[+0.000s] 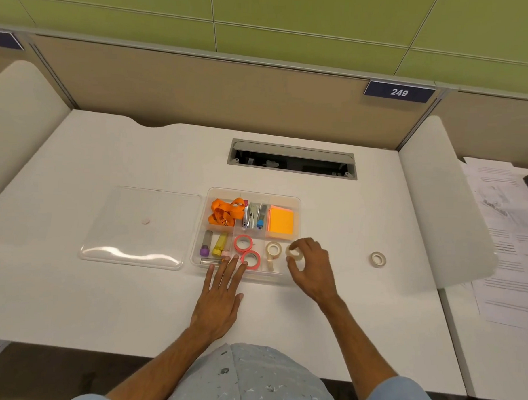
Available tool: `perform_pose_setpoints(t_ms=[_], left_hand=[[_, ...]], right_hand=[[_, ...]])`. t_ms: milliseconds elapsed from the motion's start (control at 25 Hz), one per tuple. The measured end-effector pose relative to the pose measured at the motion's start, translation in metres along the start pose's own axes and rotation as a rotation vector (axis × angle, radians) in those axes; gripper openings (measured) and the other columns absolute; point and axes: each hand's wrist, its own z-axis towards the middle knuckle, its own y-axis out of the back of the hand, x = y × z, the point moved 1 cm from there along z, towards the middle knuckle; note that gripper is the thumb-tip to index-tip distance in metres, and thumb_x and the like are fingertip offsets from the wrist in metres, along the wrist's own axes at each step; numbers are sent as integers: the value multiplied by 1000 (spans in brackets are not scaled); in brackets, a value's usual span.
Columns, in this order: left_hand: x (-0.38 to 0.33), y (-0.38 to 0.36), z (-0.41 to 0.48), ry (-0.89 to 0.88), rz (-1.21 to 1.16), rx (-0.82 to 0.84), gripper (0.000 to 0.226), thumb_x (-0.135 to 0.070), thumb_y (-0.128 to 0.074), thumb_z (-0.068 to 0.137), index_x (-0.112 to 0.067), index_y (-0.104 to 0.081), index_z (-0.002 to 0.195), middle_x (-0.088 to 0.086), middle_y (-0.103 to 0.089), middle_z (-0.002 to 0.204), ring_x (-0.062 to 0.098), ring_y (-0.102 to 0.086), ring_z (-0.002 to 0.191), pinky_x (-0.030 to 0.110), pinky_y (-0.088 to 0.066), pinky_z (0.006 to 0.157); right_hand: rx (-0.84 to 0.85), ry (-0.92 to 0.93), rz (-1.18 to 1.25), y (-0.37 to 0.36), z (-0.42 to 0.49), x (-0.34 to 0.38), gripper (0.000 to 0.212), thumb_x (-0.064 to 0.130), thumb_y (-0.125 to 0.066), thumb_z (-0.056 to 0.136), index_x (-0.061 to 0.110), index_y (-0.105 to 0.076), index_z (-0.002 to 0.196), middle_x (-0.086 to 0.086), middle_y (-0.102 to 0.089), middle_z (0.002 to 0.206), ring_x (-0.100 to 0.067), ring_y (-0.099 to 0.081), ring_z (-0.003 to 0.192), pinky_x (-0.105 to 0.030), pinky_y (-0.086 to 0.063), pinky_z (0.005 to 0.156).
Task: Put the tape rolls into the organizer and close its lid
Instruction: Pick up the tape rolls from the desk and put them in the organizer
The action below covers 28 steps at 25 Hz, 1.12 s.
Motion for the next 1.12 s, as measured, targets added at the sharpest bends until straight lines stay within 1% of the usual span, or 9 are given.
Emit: perform_pose_setpoints(t_ms=[120,280,360,440,560,680,800,960,1120], left_hand=[[2,1,1,-6,-8,-16,69,-61,0,101,-32,11,164,1,7,178,25,7,166,58,-8,135],[4,0,1,-2,6,-18,69,-58,-11,104,-32,11,164,2,7,178,26,5,166,58,-8,135],[4,1,1,-9,1,-27,69,-56,-20,106,-30,2,166,4,-1,179,28,-1,166,60,-13,135],[4,0,1,-15,10,-21,69,-55,-24,107,-30,3,166,3,-1,179,27,0,166,59,-12,135],[3,-2,1,-18,19,-15,70,-53,-27,109,-31,11,164,3,5,179,26,5,166,58,-8,136],[2,-1,0,-8,11,-12,72,-53,-33,109,-31,6,165,4,2,179,27,2,166,59,-9,136],[0,0,0,-4,-2,-18,71,-52,-35,109,-28,-2,168,3,0,179,28,0,166,59,-10,135],[-1,0,-1,4,9,-20,68,-52,-27,109,-28,-2,168,4,0,179,28,1,166,60,-11,135],[-3,1,-2,10,20,-42,69,-53,-23,106,-26,-7,168,6,-5,179,29,-6,166,60,-15,134]], right_hand=[[104,58,-140,-7,-4,0,24,37,-63,100,23,-68,118,8,-68,127,-15,-60,118,-36,-49,104],[166,108,-295,-9,-5,1,35,52,-54,102,27,-71,120,12,-67,134,-13,-55,131,-38,-42,114],[138,77,-264,-6,-6,1,35,52,-54,103,28,-71,122,12,-68,134,-12,-55,132,-38,-42,114],[53,34,-210,1,-7,-3,30,47,-58,104,27,-71,122,11,-70,131,-12,-58,128,-38,-45,109],[-94,-82,-154,16,-8,-18,20,33,-60,106,26,-73,120,9,-73,126,-17,-61,124,-39,-45,102],[-140,-288,-131,29,-10,-42,22,23,-59,106,23,-72,124,4,-72,130,-24,-59,129,-44,-45,103],[-160,-465,-176,43,-16,-68,34,15,-62,101,16,-65,135,-5,-65,141,-31,-54,137,-50,-45,108],[-123,-669,-229,57,-24,-91,63,13,-64,96,8,-44,155,-11,-41,163,-33,-37,153,-56,-35,123],[-109,-694,-247,57,-33,-100,61,9,-65,91,6,-47,150,-9,-42,164,-34,-41,150,-57,-36,122]])
